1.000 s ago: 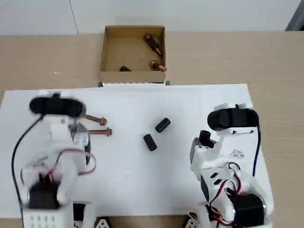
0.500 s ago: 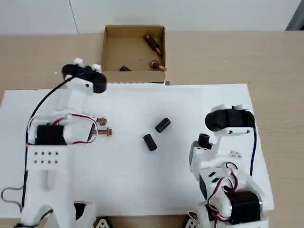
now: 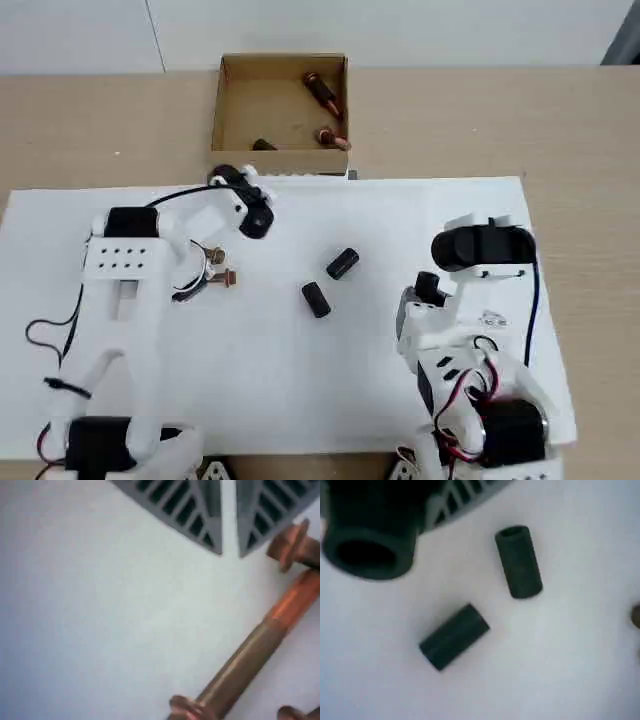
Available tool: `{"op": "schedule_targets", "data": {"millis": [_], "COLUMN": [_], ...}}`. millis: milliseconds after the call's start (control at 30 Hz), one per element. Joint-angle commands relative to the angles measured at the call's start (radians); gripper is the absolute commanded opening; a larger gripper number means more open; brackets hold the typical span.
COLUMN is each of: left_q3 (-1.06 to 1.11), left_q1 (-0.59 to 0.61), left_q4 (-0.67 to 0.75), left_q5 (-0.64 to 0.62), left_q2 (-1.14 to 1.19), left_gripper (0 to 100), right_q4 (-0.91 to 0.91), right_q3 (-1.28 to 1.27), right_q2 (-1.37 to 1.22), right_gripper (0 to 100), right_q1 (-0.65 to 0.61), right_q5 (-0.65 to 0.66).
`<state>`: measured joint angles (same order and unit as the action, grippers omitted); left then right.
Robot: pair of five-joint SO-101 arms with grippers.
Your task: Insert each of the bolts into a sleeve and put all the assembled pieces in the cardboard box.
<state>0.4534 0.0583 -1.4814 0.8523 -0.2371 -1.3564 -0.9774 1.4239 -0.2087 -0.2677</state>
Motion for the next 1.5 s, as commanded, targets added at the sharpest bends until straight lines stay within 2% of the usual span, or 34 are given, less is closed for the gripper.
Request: {"op": "schedule_targets", "data": {"millis": [0,233,433,733,1033,1467], "left_q3": [-0.044,-0.044,-0.058,-0.229,-0.232,-0.236], "left_q1": [-0.002,-0.002,-0.015,-0.049,-0.051,-0.061], "left_q4": [-0.009,0.015,0.100,0.098,0.064,0.114], "left_q5": [0.110,0.178,0.224,0.221,0.221,0.221], "left_q2": [0.026,0.072,0.135,0.292,0.345,0.443], "left_gripper": [1,10,10,10,10,10], "right_q4": [0.027,0.036,0.058,0.064,0.064,0.064], "right_q3": [-0.015,-0.020,-0.025,-0.025,-0.025,-0.025], "right_q2": [0.007,0.001,-0.001,-0.001,-0.001,-0.001], "right_gripper": [0.2,0.2,0.2,0.2,0.2,0.2], "right_q1": [0.005,0.005,0.002,0.001,0.001,0.001], "right_q5": [-0.008,-0.005,-0.003,-0.003,-0.002,-0.002]}}
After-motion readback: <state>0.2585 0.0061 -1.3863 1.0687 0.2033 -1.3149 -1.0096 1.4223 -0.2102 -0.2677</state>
